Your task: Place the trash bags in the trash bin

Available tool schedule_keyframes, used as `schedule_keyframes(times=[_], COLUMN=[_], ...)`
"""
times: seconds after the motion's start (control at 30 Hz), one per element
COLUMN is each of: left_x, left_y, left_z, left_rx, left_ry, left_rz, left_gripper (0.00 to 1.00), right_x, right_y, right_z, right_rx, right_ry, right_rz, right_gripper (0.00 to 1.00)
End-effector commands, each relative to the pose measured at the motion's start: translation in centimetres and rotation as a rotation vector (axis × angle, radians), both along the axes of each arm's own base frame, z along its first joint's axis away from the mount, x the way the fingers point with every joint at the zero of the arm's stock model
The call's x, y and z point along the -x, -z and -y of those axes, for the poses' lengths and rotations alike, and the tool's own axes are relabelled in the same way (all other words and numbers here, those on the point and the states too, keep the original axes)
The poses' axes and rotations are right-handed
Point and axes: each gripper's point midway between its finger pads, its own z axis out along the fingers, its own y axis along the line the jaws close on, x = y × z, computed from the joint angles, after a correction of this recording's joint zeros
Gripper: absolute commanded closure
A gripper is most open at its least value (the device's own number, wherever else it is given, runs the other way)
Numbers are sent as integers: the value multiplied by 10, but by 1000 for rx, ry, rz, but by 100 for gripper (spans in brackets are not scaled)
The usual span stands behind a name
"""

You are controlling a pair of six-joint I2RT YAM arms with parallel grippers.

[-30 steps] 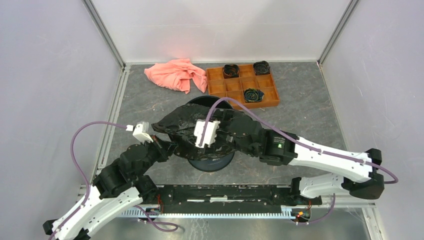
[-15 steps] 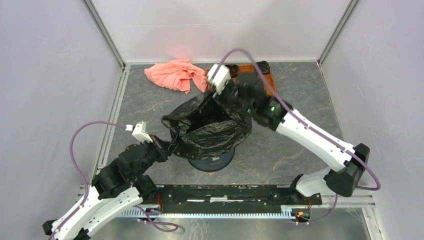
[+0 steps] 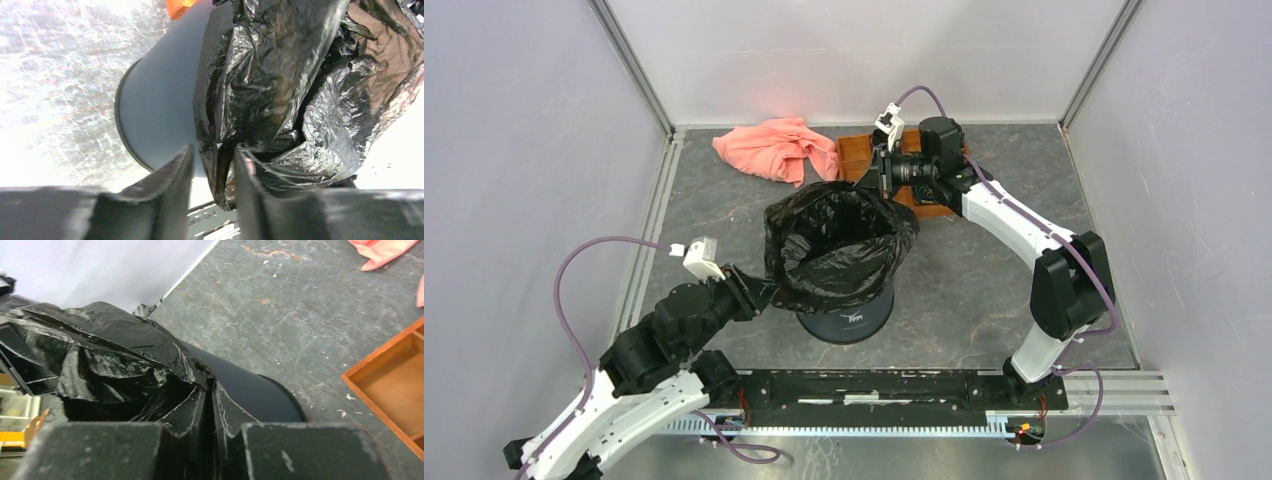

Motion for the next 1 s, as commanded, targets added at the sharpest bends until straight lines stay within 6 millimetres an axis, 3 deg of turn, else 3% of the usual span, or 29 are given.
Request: schedule_keyframes(times=[0.0, 0.13, 0.27, 0.37, 0.5, 0.63, 0.73, 0.87, 0.97], left_x=[0, 4, -1, -21, -54, -73, -84, -102, -114], left_y=[-25, -65, -108, -121, -110, -110, -104, -91, -82], left_z=[-14, -39, -49, -39, -38, -7, -14, -22, -24], left_rx=[-35, -87, -160, -260, -439, -418, -469, -534, -549], left_ry=[-24, -60, -79, -90, -226, -168, -227, -262, -258], left_rz=[55, 128, 204, 201, 104, 153, 149, 128, 108], left_gripper=[47, 18, 8, 0, 0, 1, 12, 31, 38], right_x=[14, 13, 12, 8, 2, -2, -6, -18, 7], right_y=[-42, -44, -48, -51, -54, -63, -66, -80, -103], right_z=[-5, -3, 2, 5, 11, 17, 27, 67, 74], right_rx=[-122, -124, -114, -92, -40, -3, 68, 316, 462], right_ry=[-85, -77, -51, -17, 29, 63, 103, 323, 365], right_rz=[32, 29, 61, 86, 113, 153, 198, 373, 560], right_gripper=[85, 80, 73, 68, 64, 61, 56, 40, 23])
